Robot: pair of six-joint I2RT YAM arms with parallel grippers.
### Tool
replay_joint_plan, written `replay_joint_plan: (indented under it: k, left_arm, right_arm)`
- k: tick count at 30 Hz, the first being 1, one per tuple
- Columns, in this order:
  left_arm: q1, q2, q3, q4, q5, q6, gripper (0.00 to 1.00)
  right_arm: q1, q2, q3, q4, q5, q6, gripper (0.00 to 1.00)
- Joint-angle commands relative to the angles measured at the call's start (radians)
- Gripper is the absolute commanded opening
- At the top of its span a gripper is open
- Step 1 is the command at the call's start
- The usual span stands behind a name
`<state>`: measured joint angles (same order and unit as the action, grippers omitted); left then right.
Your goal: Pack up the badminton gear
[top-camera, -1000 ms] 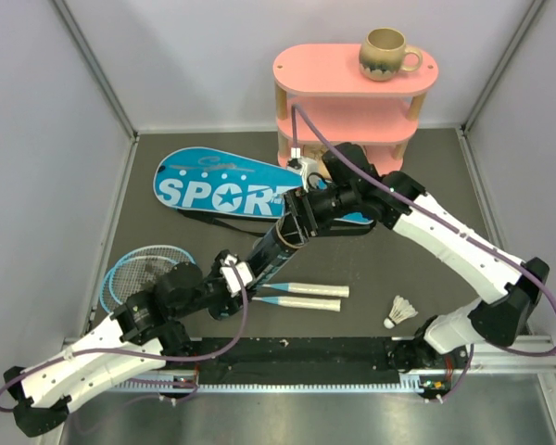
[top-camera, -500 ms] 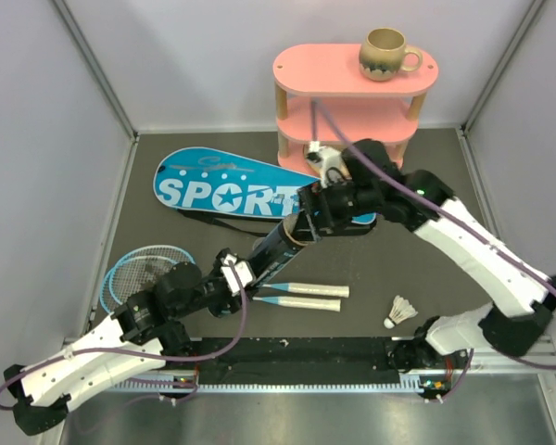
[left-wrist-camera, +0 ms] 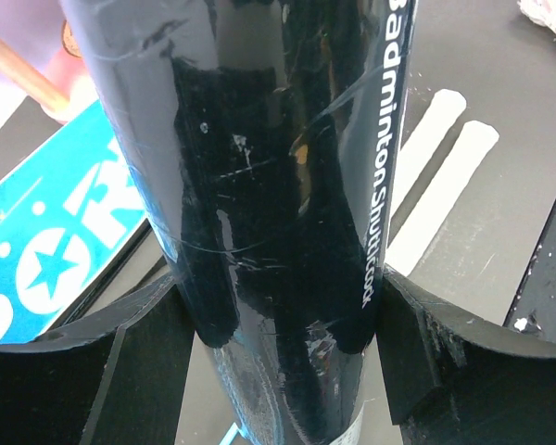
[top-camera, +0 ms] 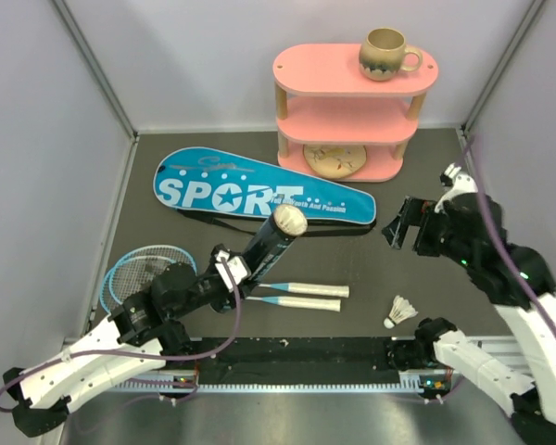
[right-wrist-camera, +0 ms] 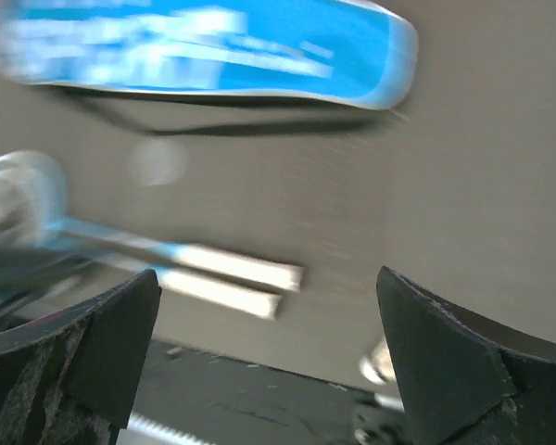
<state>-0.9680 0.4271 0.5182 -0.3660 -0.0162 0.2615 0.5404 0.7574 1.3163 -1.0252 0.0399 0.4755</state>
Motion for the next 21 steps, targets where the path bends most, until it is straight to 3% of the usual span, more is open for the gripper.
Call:
replay_joint_plan:
  k: [1,5,11,19,21]
  left_arm:
    - [0.0,-0.036,0.049,0.107,-0.021,-0.019,0.0]
    - [0.0,-0.04,0.057,0.104,-0.013,-0.025,0.0]
    - [0.0,-0.042,0.065,0.098,0.01,-0.039,0.0]
    - [0.0,-0.079,0.062,0.102,0.012,-0.05,0.0]
    - [0.0,-0.09,0.06,0.105,0.012,-0.05,0.0]
  right_arm:
    - [-0.296,0.063,-0.24,-0.185,0.051,0.088,0.99]
    - [-0.537,0.098,-0.452,-0.156,-0.135,0.087,0.99]
    - [-0.536,0.292,-0.547,-0.184,-0.061,0.224,0.99]
    - [-0.664,0.266,-0.618,-0.176,0.021,0.353,0.95]
    - [-0.678,0.228,-0.615,-0.18,0.035,0.385,0.9]
